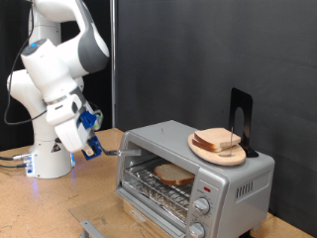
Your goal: Make a piece of toast with the oven
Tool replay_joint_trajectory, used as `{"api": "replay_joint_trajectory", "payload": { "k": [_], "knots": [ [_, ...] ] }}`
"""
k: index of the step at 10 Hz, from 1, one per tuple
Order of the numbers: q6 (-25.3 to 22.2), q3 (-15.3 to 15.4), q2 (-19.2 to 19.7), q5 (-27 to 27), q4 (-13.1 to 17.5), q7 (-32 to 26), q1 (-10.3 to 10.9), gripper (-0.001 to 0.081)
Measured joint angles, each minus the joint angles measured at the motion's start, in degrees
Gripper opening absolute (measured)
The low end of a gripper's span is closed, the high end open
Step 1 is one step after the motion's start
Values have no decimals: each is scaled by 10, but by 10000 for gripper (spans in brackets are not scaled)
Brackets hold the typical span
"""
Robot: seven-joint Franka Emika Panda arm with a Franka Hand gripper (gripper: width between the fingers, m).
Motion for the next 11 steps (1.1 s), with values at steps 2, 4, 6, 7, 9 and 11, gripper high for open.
{"api": "replay_joint_trajectory", "payload": {
  "k": [2,4,6,7,9,11],
  "knots": [
    [-34,-23,-30,10,4,-6,-1,469],
    [-51,-29,-40,9,4,-6,-1,469],
    [-63,-32,-40,48,3,-32,8,469],
    [-77,-31,-43,72,6,-38,18,469],
    [-80,-11,-59,108,10,-22,45,469],
    [-55,33,-73,126,14,28,65,469]
  ]
}}
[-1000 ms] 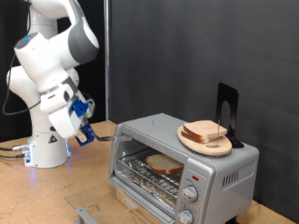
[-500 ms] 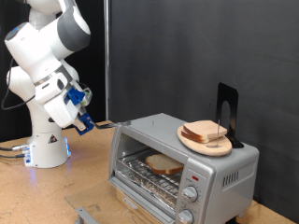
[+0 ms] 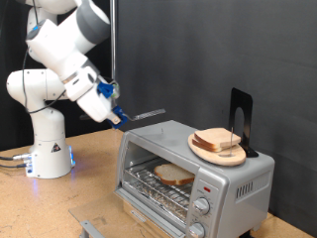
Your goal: Make a piece of toast with the oven
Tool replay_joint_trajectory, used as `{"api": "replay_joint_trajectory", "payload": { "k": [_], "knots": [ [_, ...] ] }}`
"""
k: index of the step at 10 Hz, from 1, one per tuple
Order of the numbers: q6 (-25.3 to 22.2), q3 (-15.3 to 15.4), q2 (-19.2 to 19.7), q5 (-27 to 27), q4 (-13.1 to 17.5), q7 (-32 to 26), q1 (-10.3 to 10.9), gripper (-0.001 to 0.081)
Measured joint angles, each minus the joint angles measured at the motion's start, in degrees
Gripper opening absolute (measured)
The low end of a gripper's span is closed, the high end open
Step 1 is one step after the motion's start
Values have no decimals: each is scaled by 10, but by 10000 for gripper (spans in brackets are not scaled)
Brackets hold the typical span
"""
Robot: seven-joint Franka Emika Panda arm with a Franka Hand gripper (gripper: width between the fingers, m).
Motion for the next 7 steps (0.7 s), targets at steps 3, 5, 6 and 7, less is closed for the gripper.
{"api": "replay_joint_trajectory", "payload": {
  "k": [3,5,6,7],
  "knots": [
    [39,65,-10,26,17,63,26,469],
    [55,106,-10,31,35,106,37,469],
    [63,130,-9,31,43,130,40,469],
    [74,154,-5,30,47,151,41,469]
  ]
}}
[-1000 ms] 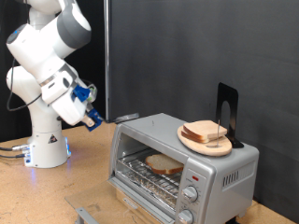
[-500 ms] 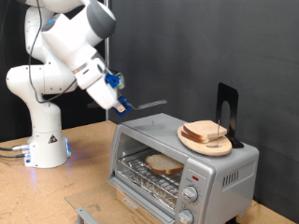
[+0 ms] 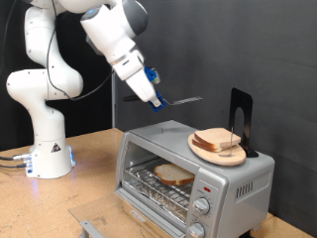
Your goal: Make a piece of toast with the oven
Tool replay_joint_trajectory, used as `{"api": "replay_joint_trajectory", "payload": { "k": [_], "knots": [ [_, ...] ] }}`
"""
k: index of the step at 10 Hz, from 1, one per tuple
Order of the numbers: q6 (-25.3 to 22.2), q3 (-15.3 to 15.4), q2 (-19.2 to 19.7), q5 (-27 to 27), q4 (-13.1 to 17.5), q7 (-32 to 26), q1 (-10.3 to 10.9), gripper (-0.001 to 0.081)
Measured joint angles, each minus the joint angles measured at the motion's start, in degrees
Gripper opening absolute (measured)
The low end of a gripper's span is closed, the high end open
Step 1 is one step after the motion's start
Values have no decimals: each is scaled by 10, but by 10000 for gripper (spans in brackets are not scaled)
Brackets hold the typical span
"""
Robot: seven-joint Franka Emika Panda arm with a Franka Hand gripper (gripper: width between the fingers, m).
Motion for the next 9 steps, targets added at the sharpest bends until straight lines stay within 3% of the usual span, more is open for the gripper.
{"api": "replay_joint_trajectory", "payload": {
  "k": [4,8,9],
  "knots": [
    [51,65,42,-5,-5,30,-5,469],
    [94,78,80,-2,-15,22,-5,469],
    [101,78,82,8,-15,10,-4,578]
  ]
}}
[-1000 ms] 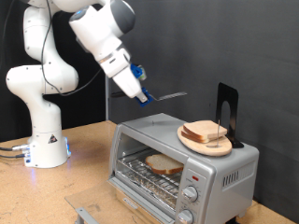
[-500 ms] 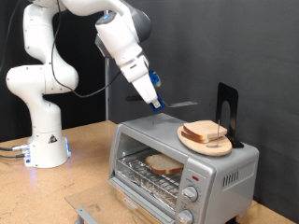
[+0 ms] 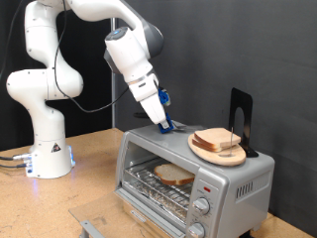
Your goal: Make a piece of toast with the oven
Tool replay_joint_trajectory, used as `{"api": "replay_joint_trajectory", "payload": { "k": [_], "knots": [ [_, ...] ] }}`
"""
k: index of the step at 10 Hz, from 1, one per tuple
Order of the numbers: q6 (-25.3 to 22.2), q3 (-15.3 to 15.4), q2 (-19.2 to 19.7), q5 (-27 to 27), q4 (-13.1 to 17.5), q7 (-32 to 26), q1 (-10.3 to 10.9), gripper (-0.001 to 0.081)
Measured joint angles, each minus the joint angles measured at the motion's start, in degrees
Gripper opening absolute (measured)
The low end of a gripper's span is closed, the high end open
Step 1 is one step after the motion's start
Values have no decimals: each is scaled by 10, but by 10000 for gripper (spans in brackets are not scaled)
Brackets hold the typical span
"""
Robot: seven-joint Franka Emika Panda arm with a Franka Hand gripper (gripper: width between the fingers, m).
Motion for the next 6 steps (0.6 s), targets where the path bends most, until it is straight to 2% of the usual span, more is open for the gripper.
{"api": "replay_joint_trajectory", "payload": {
  "k": [1,2,3,4,6],
  "knots": [
    [3,-2,-1,17,2,-18,1,578],
    [3,-7,-5,33,4,-35,3,753],
    [-2,-14,-13,46,6,-48,4,753],
    [-17,-27,-26,53,8,-55,4,801],
    [-56,-49,-60,50,5,-56,4,809]
  ]
}}
